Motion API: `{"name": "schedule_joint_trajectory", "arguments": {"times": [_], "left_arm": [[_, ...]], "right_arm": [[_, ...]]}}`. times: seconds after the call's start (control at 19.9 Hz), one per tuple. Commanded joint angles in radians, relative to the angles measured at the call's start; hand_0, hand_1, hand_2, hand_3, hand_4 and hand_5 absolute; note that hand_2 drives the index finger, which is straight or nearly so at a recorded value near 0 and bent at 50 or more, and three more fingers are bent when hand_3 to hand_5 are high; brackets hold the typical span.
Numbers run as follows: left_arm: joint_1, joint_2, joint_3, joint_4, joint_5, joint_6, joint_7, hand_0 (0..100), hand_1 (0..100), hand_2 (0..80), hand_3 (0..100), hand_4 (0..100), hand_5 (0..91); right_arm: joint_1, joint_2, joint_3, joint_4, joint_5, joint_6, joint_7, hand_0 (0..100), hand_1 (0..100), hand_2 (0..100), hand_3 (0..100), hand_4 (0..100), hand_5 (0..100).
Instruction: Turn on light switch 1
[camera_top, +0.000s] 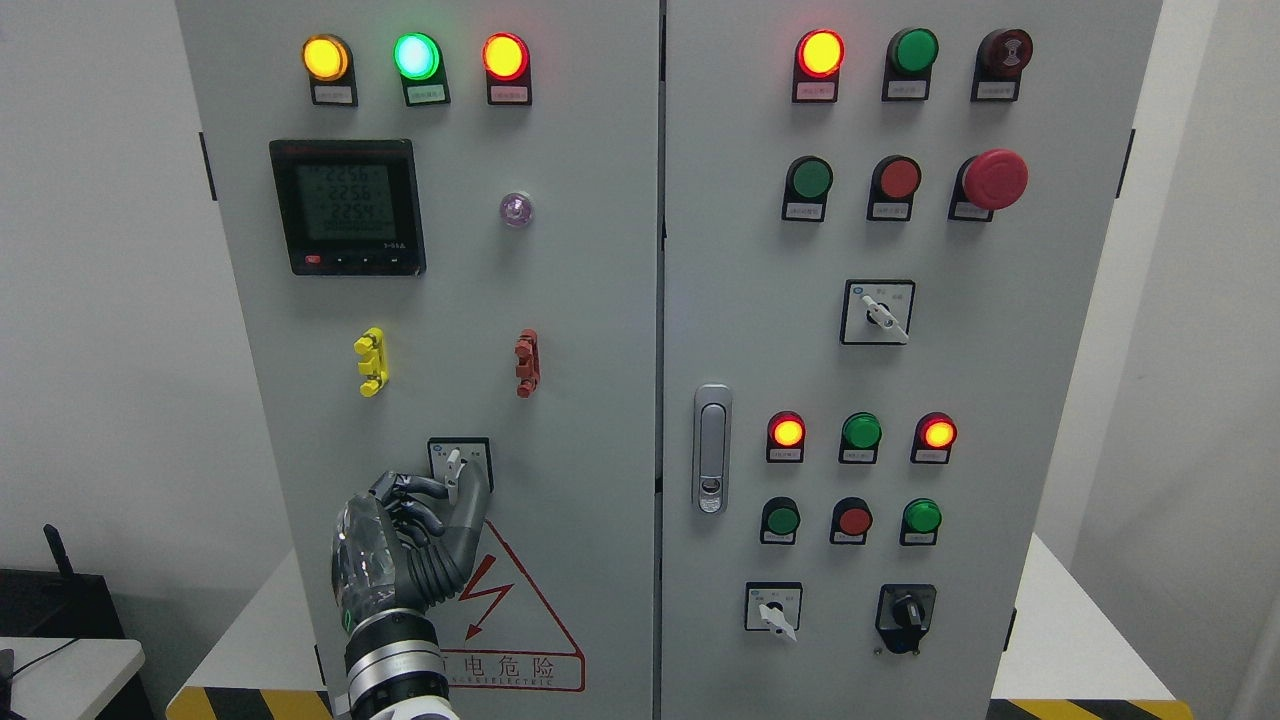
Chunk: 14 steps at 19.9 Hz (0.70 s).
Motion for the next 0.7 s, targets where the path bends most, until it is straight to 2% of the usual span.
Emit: {"name": "schedule_joint_trajectory", "arguments": {"times": [0.0,0.35,0.65], "left_arm": [[-0.006,0.0,-0.001,0.0,0.0,0.002,-0.001,22,48,58.8,92,92,82.7],[-0.007,0.0,-0.001,0.0,-0.002,0.011,-0.001,25,47,59.1,92,92,83.7],[-0.012,0.0,-0.001,-0.001,-0.002,0.011,-0.003,33,43,59.4,93,92,84.1]], "right_arm": [[0.0,0.0,0.023,0.0,0.005,0.001,0.0,12,39,0,0,0,0],[0.001,0.0,0.023,0.0,0.005,0.001,0.0,12,39,0,0,0,0],[0.0,0.0,0.023,0.0,0.005,0.001,0.0,12,39,0,0,0,0]]}}
